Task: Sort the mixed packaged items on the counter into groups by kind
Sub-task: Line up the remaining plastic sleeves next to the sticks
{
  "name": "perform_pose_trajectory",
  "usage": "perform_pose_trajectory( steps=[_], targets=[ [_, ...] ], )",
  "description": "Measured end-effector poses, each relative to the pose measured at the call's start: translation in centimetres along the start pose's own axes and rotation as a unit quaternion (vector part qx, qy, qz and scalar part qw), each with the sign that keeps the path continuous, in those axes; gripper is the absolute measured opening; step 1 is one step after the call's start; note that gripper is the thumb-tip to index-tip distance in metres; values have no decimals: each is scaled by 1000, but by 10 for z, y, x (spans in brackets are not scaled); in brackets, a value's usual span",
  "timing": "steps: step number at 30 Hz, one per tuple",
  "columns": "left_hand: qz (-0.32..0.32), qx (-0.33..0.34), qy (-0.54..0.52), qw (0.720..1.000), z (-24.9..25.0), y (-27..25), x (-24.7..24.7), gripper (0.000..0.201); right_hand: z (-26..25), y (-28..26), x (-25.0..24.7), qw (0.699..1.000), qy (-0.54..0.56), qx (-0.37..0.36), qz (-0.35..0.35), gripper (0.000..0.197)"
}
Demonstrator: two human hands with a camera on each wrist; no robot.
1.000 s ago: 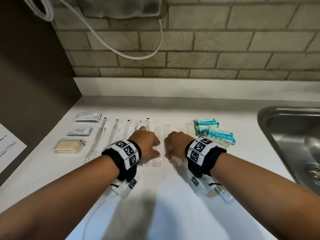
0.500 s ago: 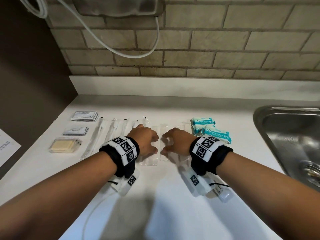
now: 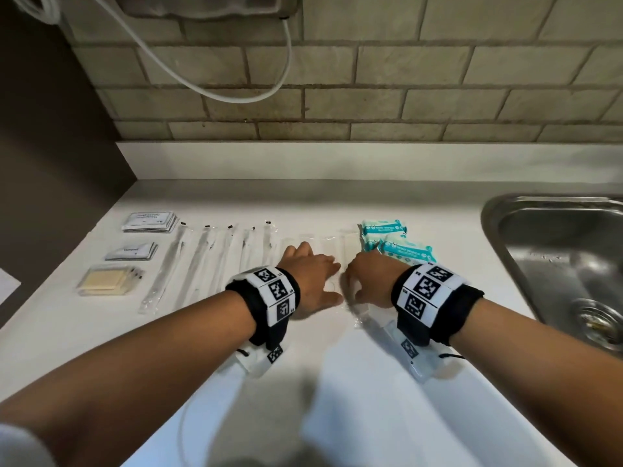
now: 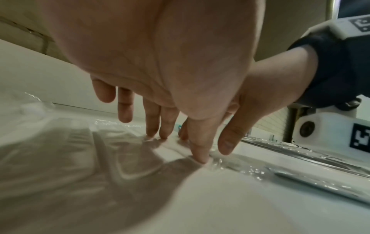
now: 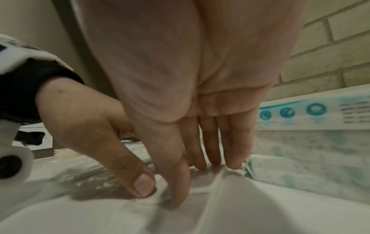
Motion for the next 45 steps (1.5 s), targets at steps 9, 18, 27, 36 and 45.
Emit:
perform_pose_trajectory(
  steps=[9,18,27,36,45],
  targets=[
    [-26,-33,-23,999,-19,4,1,62,-9,1,-1,1000,-5,-9,5,31],
    [-1,-6,-56,998,-2,7,-9,51,-1,-9,-2,998,21,-17,51,22],
    [-4,8,-7,1000,11,7,-9,57,18,-6,3,999,8,31,-1,32],
    [-18,-7,-4,1000,15,8,-10,62,37,-15,1,998,41,51,26,32],
    [-20,-16,-11,1000,17,9,-8,58,42,-13,2,997,38,60,26,37]
  ],
)
Point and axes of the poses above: each hand's wrist, its own y-axis towards the middle knuckle, its own x-axis out of the palm, z = x × y, the point moved 2 cm from there along y, towards the middle knuckle, and after that the axes turned 13 degrees about -x, right-handed, at the moved point
